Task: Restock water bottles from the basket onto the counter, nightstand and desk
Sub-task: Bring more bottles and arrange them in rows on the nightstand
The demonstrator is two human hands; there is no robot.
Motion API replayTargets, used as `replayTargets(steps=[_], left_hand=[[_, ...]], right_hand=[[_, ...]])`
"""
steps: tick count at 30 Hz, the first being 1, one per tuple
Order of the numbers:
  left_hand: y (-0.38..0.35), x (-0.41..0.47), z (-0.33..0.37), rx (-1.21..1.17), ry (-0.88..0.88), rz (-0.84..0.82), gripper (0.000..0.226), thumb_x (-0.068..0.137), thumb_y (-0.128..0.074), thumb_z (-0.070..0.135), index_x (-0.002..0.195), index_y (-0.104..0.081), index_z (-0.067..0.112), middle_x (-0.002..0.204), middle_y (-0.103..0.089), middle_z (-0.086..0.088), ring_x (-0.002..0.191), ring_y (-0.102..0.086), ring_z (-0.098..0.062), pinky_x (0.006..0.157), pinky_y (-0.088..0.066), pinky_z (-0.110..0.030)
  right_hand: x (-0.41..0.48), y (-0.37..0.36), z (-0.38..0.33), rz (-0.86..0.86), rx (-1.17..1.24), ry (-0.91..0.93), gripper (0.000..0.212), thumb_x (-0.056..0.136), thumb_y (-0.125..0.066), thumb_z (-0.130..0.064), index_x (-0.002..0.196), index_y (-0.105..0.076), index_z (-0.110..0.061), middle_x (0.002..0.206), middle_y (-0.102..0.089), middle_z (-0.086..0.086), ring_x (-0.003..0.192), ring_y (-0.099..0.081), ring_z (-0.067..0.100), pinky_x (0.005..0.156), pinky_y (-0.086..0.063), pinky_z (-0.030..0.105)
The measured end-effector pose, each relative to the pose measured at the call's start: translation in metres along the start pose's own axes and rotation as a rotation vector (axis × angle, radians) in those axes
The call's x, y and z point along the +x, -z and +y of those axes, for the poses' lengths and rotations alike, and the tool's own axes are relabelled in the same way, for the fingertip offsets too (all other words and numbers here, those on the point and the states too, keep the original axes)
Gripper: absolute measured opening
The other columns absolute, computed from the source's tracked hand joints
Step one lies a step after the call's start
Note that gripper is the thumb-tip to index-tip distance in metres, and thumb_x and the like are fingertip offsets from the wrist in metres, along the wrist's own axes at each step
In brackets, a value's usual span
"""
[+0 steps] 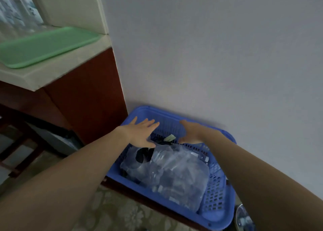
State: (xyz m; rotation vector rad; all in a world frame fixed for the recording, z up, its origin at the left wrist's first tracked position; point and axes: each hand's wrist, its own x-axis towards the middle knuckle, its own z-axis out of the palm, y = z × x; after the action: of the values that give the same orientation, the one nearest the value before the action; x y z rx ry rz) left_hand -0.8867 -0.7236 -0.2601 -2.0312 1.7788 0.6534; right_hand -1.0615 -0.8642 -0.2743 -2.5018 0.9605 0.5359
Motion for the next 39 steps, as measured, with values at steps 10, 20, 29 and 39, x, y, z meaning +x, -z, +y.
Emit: replayTargets(steps=[10,20,29,39], left_hand=[[-0.088,0.067,-0.046,-0.069,-0.088,-0.173,0.086,0.097,-0.039,0.058,0.154,0.014,0.022,0.162,0.018,0.001,0.149,0.013,-0.018,0.118,0.009,-0.047],[-0.152,0.142,-0.071,-0.229,-0.068,-0.108,0.068,0.104,-0.035,0.039,0.156,0.005,0.02,0.164,0.007,0.0,0.15,0.0,-0.019,0.12,-0.006,-0.044],[-0.139,0.225,-0.053,-0.382,-0.08,-0.068,0.047,0.106,-0.031,0.029,0.151,-0.029,0.015,0.156,-0.032,-0.007,0.14,-0.033,-0.025,0.111,-0.029,-0.037],[-0.201,0.278,0.005,-0.185,-0.097,-0.462,0.036,0.095,-0.056,0.018,0.128,-0.046,0.008,0.12,-0.058,-0.013,0.092,-0.058,-0.026,0.07,-0.041,-0.029]], right_hand=[[0.062,-0.101,0.001,-0.154,0.011,-0.076,0.077,0.087,-0.066,-0.041,0.15,-0.026,-0.021,0.152,-0.038,0.008,0.134,-0.042,0.032,0.107,-0.039,0.044],[0.122,-0.168,0.028,-0.223,0.034,-0.136,0.071,0.094,-0.055,-0.028,0.153,-0.017,-0.015,0.154,-0.031,0.011,0.134,-0.038,0.034,0.104,-0.039,0.043],[0.171,-0.173,0.037,-0.433,0.092,-0.096,0.049,0.093,-0.039,0.002,0.139,-0.05,-0.012,0.142,-0.049,0.012,0.127,-0.048,0.031,0.105,-0.038,0.037],[0.214,-0.186,0.057,-0.354,-0.008,-0.033,0.026,0.089,-0.054,-0.008,0.113,-0.066,-0.007,0.118,-0.063,0.017,0.106,-0.06,0.033,0.087,-0.051,0.037]])
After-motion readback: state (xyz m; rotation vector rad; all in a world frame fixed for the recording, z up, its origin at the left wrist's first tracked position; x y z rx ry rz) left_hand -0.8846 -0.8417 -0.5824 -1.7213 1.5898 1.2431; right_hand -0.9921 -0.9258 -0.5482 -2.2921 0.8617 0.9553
